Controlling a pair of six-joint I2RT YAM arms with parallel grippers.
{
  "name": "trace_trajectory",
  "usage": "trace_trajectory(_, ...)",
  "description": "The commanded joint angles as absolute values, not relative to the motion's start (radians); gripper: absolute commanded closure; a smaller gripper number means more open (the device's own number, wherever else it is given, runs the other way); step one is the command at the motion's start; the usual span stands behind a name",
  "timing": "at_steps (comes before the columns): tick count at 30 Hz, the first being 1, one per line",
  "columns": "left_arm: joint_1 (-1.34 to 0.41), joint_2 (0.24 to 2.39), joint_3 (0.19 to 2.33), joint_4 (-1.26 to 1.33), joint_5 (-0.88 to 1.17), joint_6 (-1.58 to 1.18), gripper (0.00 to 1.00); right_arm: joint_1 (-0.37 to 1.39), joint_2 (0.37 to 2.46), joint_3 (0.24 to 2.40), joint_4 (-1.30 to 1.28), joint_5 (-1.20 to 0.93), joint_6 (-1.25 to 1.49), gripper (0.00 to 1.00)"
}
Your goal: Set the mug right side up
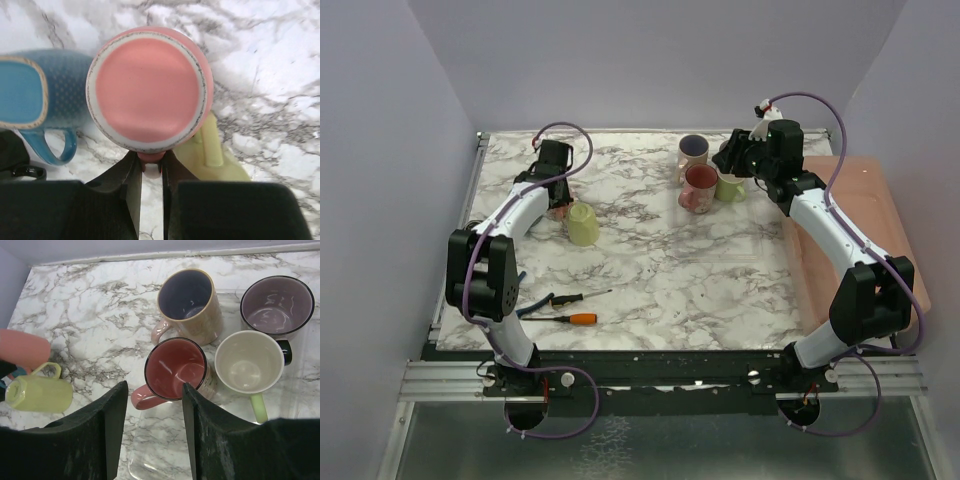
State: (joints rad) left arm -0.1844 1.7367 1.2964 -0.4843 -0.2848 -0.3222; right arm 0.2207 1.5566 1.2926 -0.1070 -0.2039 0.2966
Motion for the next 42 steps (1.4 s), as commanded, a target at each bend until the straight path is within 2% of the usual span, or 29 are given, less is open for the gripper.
trace_trajectory(1, -0.182, 1.728, 1.435, -0.427, -0.276, -0.274, 1.00, 0.219, 1.533, 1.284, -0.116, -0.223, 0.322, 0.49)
trace_trajectory(5, -0.182, 1.722, 1.524, -0.426, -0.228, -0.288, 1.00, 0.219, 1.524, 1.277, -0.106, -0.251, 0.337, 0.49)
trace_trajectory(9, -0.183, 1.720, 1.617, -0.420, -0.106, -0.324, 1.00, 0.219, 1.509, 1.263, -0.060, -0.317, 0.369, 0.42)
trace_trajectory(12, -0.188, 1.717, 1.674, -0.388, 0.073, -0.349, 1.00, 0.221, 1.516, 1.261, -0.015, -0.423, 0.406, 0.33)
trace_trajectory(15, -0.205, 1.719, 1.730, -0.360, 0.229, -0.377, 1.00, 0.235, 1.526, 1.255, 0.058, -0.520, 0.451, 0.17)
trace_trajectory(18, -0.235, 1.720, 1.769, -0.322, 0.357, -0.421, 1.00, 0.264, 1.531, 1.243, 0.137, -0.585, 0.503, 0.10)
trace_trajectory(27, -0.328, 1.721, 1.847, -0.177, 0.608, -0.578, 1.00, 0.339, 1.557, 1.184, 0.520, -0.713, 0.819, 0.09)
trace_trajectory(38, -0.367, 1.694, 1.841, 0.018, 0.753, -0.769, 1.00, 0.355, 1.553, 1.175, 0.740, -0.653, 1.016, 0.11)
trace_trajectory(42, -0.367, 1.686, 1.810, 0.165, 0.786, -0.898, 1.00, 0.354, 1.550, 1.171, 0.850, -0.653, 1.089, 0.21)
